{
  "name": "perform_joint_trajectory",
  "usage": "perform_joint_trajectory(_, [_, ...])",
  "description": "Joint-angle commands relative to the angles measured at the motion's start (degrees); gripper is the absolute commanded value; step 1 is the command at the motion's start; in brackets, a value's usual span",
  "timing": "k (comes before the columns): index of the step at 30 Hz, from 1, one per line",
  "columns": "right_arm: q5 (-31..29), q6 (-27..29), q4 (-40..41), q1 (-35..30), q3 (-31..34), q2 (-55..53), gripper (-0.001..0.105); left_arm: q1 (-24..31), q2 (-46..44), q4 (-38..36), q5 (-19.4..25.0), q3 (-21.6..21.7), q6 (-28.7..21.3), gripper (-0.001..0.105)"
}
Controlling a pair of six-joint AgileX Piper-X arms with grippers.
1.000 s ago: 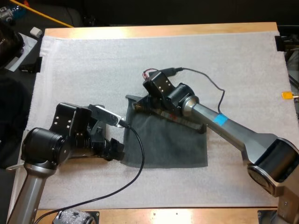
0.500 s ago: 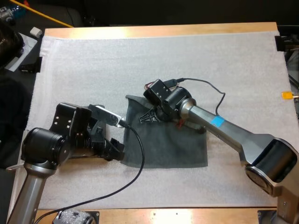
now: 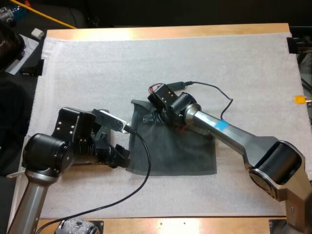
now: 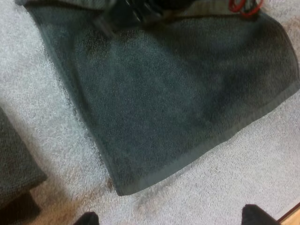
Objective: Pick towel from pile, fold and stack
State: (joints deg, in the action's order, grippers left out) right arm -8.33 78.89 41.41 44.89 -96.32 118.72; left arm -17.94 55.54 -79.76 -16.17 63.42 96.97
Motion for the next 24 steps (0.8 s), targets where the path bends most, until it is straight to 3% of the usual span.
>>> perform_joint_trajectory(1, [-2.3, -3.2, -5.2, -1.0, -0.4, 0.4, 0.000, -0.1, 0.1, -0.3, -0.5, 0.1, 0.3, 0.058])
perform_joint_trajectory(13, [-6.9, -6.0, -15.1, -5.5, -0.5, 1.3, 0.000, -0.1, -0.1, -0.6, -0.7, 0.2, 0.2, 0.058])
perform_joint_trajectory(16, [-5.6, -3.5, -12.6, -5.1, -0.3, -0.7, 0.000, -0.1, -0.2, -0.2, -0.1, 0.0, 0.2, 0.058])
perform_joint_trajectory(24, [-2.3, 7.5, 6.7, -2.2, -0.2, -7.6, 0.000, -0.1, -0.1, 0.1, -0.1, 0.0, 0.1, 0.058])
